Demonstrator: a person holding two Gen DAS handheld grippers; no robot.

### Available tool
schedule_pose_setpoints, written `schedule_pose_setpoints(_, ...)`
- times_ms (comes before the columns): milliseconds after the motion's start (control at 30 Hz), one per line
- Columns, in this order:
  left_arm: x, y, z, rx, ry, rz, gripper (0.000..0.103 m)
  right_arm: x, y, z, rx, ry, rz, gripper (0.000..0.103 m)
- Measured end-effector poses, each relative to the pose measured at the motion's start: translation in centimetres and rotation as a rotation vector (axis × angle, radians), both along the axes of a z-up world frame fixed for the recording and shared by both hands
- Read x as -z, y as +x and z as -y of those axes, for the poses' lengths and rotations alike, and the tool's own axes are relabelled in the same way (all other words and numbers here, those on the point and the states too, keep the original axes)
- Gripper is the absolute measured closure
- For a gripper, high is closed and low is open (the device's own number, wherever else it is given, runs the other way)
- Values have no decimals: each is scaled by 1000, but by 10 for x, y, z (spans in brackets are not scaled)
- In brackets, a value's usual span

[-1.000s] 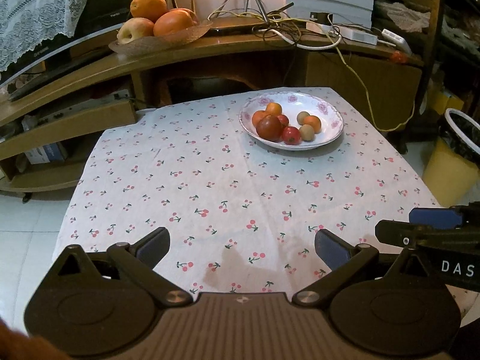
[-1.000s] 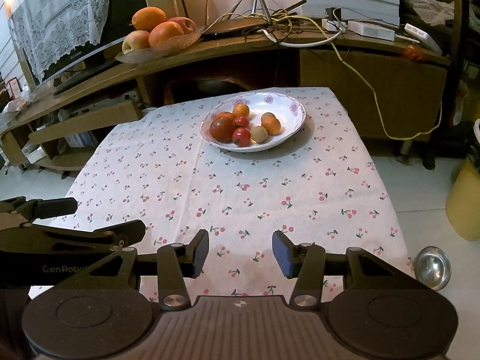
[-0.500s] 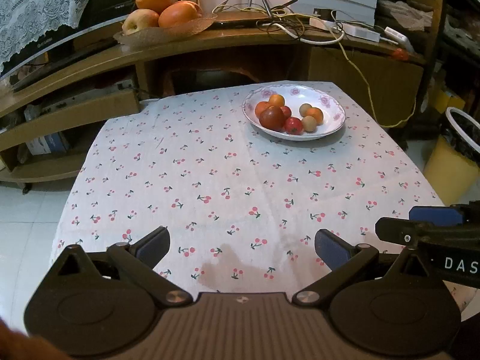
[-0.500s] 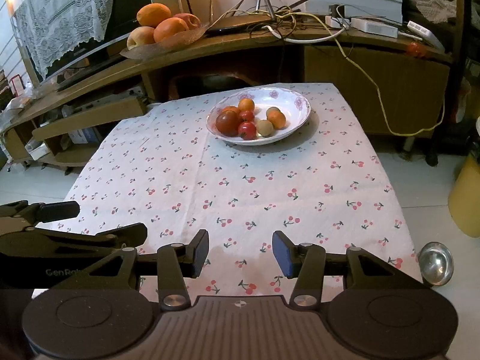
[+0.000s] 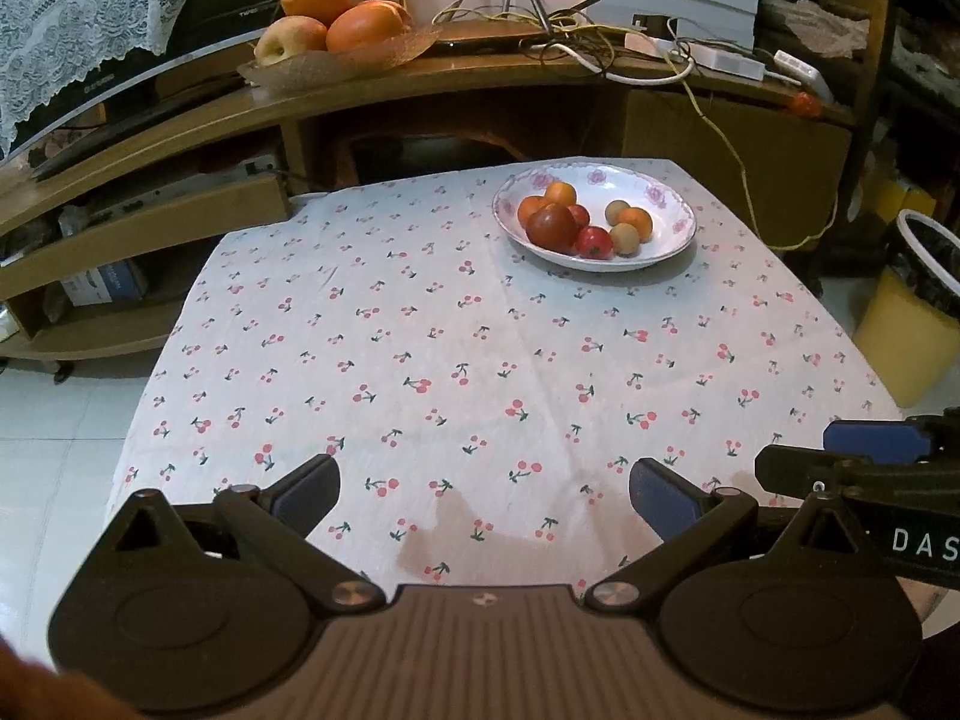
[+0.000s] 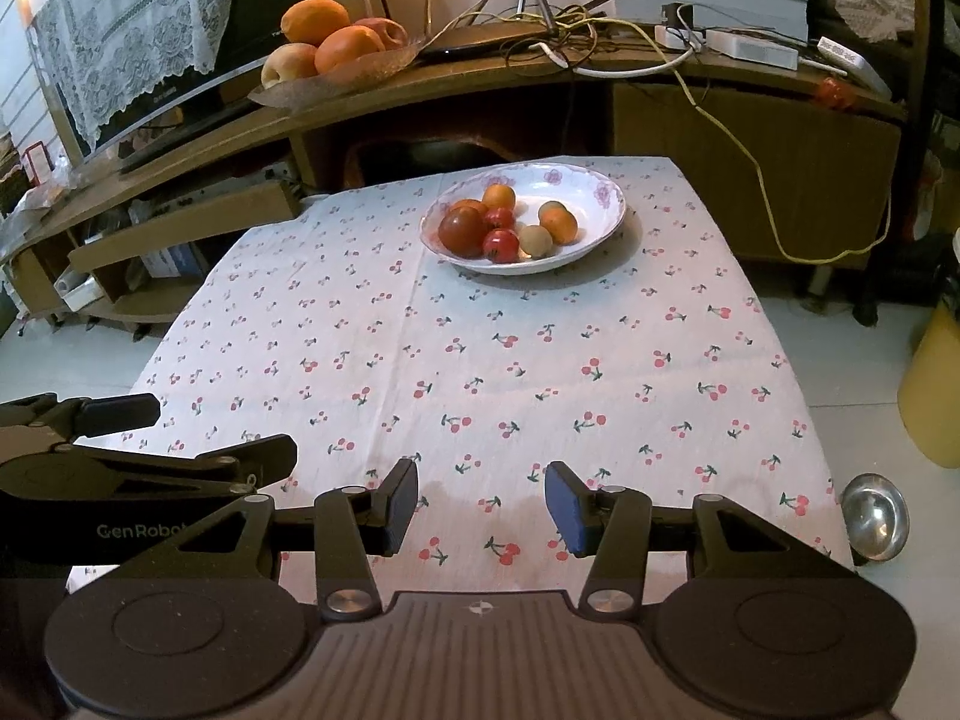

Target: Organize fruits

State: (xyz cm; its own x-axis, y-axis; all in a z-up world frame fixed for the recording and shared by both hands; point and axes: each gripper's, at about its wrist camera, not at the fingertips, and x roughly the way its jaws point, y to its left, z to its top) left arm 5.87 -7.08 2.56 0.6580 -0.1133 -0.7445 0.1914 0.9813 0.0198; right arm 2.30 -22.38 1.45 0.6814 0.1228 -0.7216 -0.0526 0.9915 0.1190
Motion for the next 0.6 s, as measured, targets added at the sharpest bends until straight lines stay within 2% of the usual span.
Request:
schedule_pose_setpoints(267,5,-4,2,-2,47,-3,0,8,-2,-5,-17,-14,-26,53)
schedule_pose_setpoints(600,6,-6,-1,-12,53,-2,0,8,-4,-8,-28,-18,-27,53)
